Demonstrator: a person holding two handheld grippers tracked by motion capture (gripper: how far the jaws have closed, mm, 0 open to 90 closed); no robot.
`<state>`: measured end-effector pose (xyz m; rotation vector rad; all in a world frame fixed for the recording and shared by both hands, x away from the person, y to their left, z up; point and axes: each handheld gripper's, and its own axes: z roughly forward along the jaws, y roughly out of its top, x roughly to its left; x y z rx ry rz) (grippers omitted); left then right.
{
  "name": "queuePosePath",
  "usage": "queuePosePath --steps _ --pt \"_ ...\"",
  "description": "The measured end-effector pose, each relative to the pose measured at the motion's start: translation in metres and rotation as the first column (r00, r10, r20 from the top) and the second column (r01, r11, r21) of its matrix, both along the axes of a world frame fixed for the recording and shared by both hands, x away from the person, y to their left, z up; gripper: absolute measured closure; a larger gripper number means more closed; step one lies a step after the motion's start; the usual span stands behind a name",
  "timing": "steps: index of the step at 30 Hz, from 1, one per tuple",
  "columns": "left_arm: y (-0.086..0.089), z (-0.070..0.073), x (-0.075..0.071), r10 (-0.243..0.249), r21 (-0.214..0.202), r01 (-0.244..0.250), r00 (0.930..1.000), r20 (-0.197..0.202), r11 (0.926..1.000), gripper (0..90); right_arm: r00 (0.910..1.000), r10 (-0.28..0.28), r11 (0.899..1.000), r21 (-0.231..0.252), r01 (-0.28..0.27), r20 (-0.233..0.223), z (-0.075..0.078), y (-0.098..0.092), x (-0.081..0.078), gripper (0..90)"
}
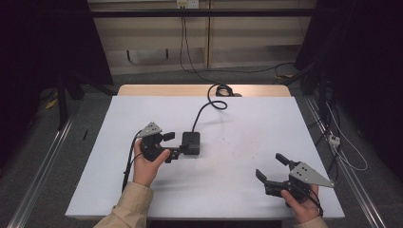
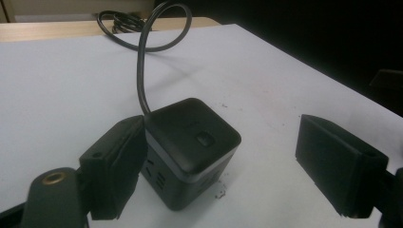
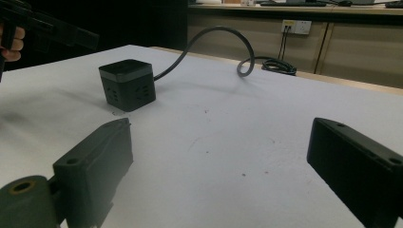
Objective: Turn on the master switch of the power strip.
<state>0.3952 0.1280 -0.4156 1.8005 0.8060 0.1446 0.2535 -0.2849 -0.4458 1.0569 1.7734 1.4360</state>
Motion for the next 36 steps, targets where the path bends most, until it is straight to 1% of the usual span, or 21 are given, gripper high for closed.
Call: queuePosePath --steps 3,5,8,10,14,15,17,19,24,29,33,36 --pt "0.003 0.0 -0.002 0.002 0.012 -0.002 1.0 0.001 0.9999 13.4 1.0 -0.002 1.0 0.001 0.002 -0.001 0.0 -0.001 -0.001 7.2" --pt "0.007 0.0 -0.004 -0.001 -0.003 0.001 1.0 0.008 1.0 11.9 1.0 -0.003 1.0 0.002 0.003 0.002 0.001 -0.001 -0.001 7.2" --pt "0.009 0.001 -0.005 -0.005 0.0 0.005 0.9999 0.016 1.0 9.6 1.0 -0.005 1.0 0.002 0.005 0.002 0.001 -0.002 -0.001 7.3" --pt "0.012 0.002 -0.008 -0.015 0.012 0.014 0.9996 0.026 0.9998 9.6 1.0 -0.009 1.0 0.004 0.009 0.004 0.001 -0.003 -0.001 7.2" --pt "0.016 0.001 -0.011 -0.014 0.012 0.014 0.9995 0.028 0.9998 9.6 0.9999 -0.009 1.0 0.003 0.009 0.004 0.001 -0.003 -0.001 7.2" --pt "0.019 0.001 -0.014 -0.017 0.02 0.016 0.9992 0.037 0.9997 9.6 0.9999 -0.009 1.0 0.004 0.009 0.005 0.001 -0.003 -0.002 7.3" --pt "0.021 0.001 -0.015 -0.012 0.017 0.012 0.9992 0.037 0.9998 9.6 1.0 -0.009 1.0 0.004 0.009 0.005 0.001 -0.003 -0.002 7.3" --pt "0.028 0.0 -0.018 -0.006 0.011 0.006 0.9995 0.032 0.9999 9.4 1.0 -0.008 1.0 0.004 0.008 0.005 0.001 -0.003 -0.002 7.2" --pt "0.037 -0.002 -0.022 -0.003 0.015 0.002 0.9993 0.038 0.9999 9.3 1.0 -0.008 1.0 0.004 0.008 0.001 0.001 -0.003 -0.002 7.3" --pt "0.043 -0.002 -0.025 -0.001 0.014 0.0 0.9986 0.053 0.9999 9.0 1.0 -0.007 1.0 0.004 0.007 0.002 0.001 -0.003 -0.002 7.2" --pt "0.045 -0.002 -0.026 0.0 0.011 -0.001 0.9987 0.051 0.9999 8.5 1.0 -0.003 1.0 0.003 0.003 0.0 0.001 -0.003 -0.002 7.2" --pt "0.048 -0.003 -0.027 -0.001 0.022 0.0 0.9984 0.057 0.9998 8.2 1.0 -0.002 1.0 0.002 0.002 0.002 0.001 -0.003 -0.002 7.2"
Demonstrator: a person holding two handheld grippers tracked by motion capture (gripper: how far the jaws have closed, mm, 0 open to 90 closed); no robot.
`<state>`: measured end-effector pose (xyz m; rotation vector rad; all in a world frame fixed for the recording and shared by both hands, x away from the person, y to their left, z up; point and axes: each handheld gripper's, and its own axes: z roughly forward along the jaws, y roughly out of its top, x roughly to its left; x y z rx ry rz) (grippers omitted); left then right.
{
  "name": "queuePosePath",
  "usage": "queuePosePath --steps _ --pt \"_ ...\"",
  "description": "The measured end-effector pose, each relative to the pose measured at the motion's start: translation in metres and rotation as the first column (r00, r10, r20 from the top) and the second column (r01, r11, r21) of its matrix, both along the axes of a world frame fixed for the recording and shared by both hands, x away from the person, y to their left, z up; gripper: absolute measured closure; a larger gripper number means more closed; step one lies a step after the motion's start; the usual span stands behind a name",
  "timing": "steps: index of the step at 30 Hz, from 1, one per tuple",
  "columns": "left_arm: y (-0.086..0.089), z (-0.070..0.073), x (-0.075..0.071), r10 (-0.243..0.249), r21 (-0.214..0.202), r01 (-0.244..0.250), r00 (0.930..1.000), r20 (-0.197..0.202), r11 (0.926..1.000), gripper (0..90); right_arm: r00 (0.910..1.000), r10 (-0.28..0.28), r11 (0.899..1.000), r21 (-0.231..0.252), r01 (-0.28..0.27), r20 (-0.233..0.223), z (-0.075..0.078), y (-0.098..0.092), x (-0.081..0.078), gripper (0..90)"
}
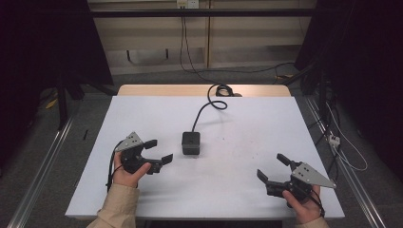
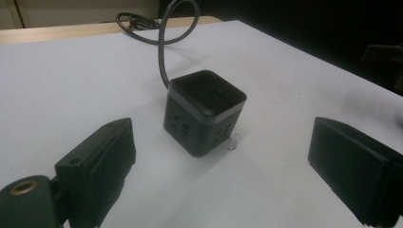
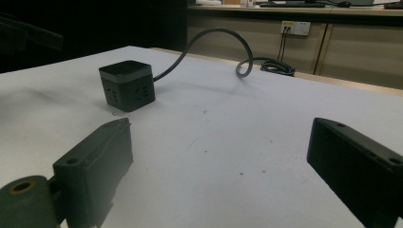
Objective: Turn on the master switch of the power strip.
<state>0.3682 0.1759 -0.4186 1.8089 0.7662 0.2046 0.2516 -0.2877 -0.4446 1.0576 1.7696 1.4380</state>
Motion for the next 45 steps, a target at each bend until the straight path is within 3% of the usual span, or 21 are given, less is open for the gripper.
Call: queuePosePath --steps 45 --pt "0.039 -0.008 -0.015 0.043 0.016 -0.044 0.9988 0.023 0.9989 6.4 1.0 0.004 1.0 -0.001 -0.004 -0.004 0.0 0.0 0.0 7.4"
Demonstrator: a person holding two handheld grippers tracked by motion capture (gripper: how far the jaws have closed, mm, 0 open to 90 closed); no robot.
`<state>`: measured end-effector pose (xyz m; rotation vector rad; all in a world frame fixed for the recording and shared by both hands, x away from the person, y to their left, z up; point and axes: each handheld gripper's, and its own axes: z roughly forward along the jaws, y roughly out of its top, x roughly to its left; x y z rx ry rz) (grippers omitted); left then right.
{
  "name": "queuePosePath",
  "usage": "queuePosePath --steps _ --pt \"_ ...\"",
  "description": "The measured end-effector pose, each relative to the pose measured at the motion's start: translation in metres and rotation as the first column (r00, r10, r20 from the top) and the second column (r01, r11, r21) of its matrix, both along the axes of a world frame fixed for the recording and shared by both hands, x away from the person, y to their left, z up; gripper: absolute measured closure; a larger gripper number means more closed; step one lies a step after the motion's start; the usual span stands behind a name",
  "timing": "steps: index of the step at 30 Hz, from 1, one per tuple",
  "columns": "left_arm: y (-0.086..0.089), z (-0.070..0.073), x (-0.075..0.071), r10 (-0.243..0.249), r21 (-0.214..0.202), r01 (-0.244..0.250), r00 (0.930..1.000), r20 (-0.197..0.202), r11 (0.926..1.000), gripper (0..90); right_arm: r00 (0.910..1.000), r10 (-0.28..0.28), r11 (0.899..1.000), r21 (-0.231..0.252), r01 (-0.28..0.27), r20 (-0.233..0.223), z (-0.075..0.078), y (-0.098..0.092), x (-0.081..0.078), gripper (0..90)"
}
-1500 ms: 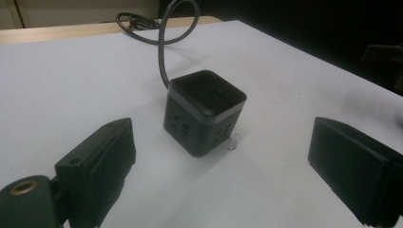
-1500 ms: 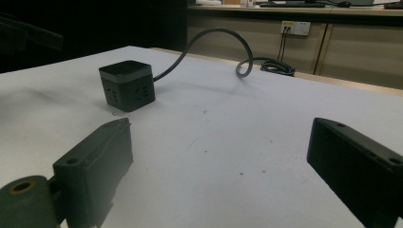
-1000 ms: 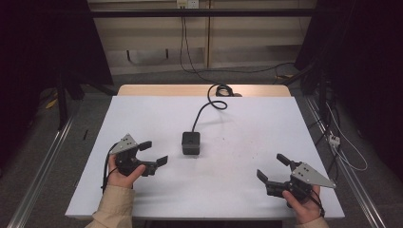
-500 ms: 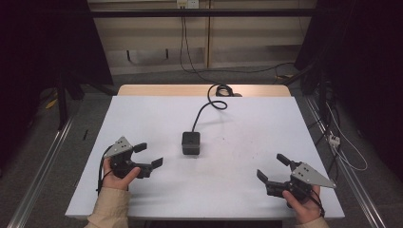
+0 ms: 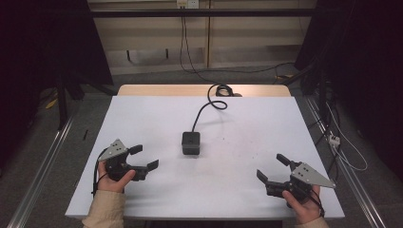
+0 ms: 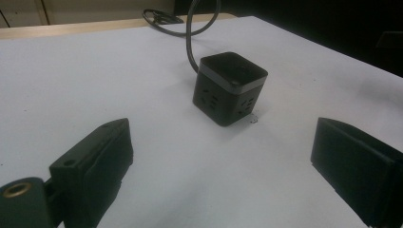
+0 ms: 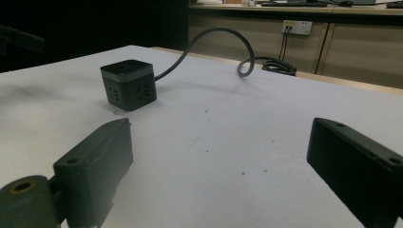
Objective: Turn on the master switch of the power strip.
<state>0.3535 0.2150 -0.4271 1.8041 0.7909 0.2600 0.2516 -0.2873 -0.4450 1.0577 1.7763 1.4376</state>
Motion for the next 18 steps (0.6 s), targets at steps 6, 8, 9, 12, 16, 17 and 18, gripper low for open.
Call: queuePosePath --steps 6,8,9,12,16,17,18 --pt "0.0041 -0.0015 -0.0015 0.004 0.002 -0.004 1.0 0.001 1.0 6.4 1.0 0.001 1.0 0.0 -0.001 0.0 -0.0001 0.0 0.0 7.4" --pt "0.0048 -0.0016 -0.0016 0.004 0.004 -0.004 1.0 0.002 1.0 6.4 1.0 0.002 1.0 -0.001 -0.002 -0.001 -0.0002 0.0001 0.0 7.4" --pt "0.0055 -0.0021 -0.002 0.004 0.004 -0.004 1.0 0.005 1.0 6.4 1.0 0.003 1.0 -0.001 -0.003 -0.001 -0.0002 0.0002 0.0 7.4" --pt "0.0057 -0.0028 -0.0026 0.006 0.005 -0.006 1.0 0.004 1.0 6.4 1.0 0.005 1.0 0.0 -0.005 -0.001 -0.0002 0.0004 0.0001 7.4" --pt "0.007 -0.0038 -0.0031 0.002 0.013 -0.002 1.0 0.004 0.9999 6.4 1.0 0.005 1.0 0.0 -0.005 -0.002 -0.0004 0.0004 0.0002 7.4" --pt "0.0073 -0.0041 -0.0032 0.004 0.013 -0.005 1.0 0.005 0.9999 6.4 1.0 0.005 1.0 0.0 -0.005 -0.002 -0.0004 0.0004 0.0002 7.4" --pt "0.0076 -0.0043 -0.0035 0.008 0.012 -0.008 1.0 0.004 0.9999 6.4 1.0 0.005 1.0 0.0 -0.005 -0.002 -0.0004 0.0004 0.0002 7.4"
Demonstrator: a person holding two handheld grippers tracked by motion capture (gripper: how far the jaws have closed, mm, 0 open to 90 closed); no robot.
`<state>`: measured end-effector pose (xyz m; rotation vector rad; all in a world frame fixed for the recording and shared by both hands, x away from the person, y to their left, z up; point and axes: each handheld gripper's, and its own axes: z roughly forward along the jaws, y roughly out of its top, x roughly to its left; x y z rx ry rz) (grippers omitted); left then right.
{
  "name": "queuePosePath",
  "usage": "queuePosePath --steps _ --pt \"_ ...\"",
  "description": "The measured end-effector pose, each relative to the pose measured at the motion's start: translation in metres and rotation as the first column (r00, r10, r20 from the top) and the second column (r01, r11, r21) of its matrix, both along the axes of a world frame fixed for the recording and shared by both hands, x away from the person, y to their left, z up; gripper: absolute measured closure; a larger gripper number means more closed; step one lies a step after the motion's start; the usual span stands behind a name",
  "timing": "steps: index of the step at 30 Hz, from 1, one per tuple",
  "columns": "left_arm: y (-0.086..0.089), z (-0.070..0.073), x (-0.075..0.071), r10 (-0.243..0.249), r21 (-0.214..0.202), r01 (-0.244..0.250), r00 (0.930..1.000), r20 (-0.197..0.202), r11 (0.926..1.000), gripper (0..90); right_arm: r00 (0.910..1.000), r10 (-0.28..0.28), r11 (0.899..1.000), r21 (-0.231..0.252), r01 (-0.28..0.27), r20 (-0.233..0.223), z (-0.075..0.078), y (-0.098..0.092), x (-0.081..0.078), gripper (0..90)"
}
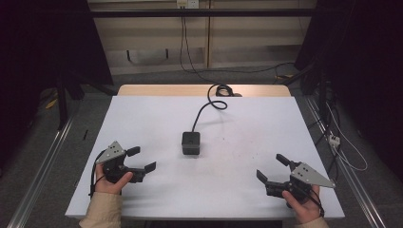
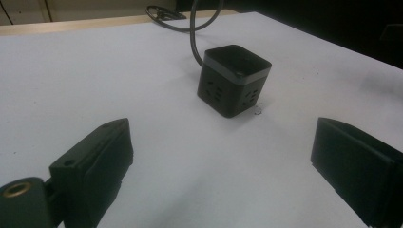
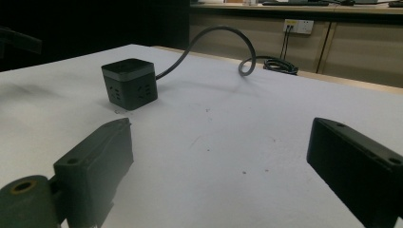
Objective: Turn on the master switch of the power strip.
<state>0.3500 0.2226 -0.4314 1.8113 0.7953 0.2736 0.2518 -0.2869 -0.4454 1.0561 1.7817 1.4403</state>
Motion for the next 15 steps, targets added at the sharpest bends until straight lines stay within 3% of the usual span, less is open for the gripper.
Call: queuePosePath --steps 9,15 --pt "0.0038 -0.002 -0.0013 0.006 -0.008 -0.006 1.0 0.0 1.0 6.4 1.0 0.003 1.0 0.0 -0.003 -0.002 -0.0001 0.0004 0.0001 7.5" --pt "0.0025 -0.0032 -0.001 0.005 0.009 -0.005 1.0 -0.004 0.9999 6.5 1.0 0.005 1.0 -0.002 -0.005 -0.003 -0.0006 0.001 0.0008 7.5"
